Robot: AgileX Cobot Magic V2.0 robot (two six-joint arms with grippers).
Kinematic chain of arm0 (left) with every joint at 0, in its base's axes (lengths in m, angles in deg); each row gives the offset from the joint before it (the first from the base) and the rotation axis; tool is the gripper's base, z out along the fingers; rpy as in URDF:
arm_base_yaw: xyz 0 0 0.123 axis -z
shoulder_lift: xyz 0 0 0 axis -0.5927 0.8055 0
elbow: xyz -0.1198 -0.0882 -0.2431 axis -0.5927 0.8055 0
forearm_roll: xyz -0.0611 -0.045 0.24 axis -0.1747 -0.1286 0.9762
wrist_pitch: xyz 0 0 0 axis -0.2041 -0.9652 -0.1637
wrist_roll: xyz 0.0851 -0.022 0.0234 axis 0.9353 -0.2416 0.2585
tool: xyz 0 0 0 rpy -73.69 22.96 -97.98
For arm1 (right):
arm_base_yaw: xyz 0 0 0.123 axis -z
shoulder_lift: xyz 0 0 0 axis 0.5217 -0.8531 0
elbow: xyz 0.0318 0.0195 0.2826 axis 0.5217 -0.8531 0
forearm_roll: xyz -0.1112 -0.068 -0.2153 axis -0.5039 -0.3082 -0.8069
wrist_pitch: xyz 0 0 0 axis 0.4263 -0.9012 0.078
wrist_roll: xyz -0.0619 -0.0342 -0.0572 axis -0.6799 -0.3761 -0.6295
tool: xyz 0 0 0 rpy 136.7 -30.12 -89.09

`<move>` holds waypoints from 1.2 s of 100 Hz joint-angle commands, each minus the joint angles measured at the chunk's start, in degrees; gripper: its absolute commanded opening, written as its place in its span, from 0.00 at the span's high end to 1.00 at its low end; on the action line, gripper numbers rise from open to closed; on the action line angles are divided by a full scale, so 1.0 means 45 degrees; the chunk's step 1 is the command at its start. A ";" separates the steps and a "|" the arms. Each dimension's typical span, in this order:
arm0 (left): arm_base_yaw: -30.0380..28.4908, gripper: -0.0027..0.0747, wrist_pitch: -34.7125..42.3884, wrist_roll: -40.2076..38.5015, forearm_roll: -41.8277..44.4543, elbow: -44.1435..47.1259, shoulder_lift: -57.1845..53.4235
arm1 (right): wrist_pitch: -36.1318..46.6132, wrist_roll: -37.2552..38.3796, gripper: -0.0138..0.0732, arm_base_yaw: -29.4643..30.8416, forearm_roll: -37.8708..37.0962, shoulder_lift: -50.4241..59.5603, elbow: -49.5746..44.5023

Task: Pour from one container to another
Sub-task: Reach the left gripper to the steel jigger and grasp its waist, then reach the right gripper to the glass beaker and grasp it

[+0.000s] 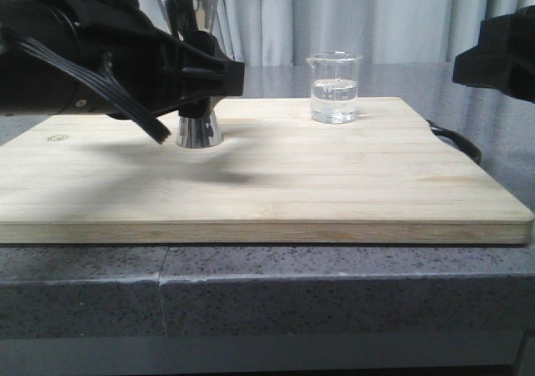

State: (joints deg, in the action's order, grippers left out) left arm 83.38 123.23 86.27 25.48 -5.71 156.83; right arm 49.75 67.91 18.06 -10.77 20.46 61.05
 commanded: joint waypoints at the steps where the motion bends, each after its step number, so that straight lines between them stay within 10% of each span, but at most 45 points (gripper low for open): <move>1: 0.0103 0.38 0.1745 -0.0167 0.0175 -0.0350 -0.0152 | 0.1070 -0.0049 0.41 -0.0021 -0.0102 0.0158 0.0414; 52: 0.0103 0.56 0.2892 -0.0167 0.0175 -0.0350 0.0629 | 0.1070 -0.0049 0.41 -0.0021 -0.0102 0.0158 0.0414; 87: 0.0103 0.99 0.2892 -0.0167 0.0175 -0.0350 0.0629 | 0.1070 -0.0049 0.41 -0.0021 -0.0102 0.0158 0.0414; 120: 0.0172 0.99 0.2892 -0.0520 0.0175 -0.0350 0.0439 | 0.2192 -0.0049 0.41 -0.0021 -0.1052 0.0158 0.0414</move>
State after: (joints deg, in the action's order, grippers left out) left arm 83.38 131.74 85.59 25.74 -5.83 161.76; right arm 52.44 67.91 18.06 -13.38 20.46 61.05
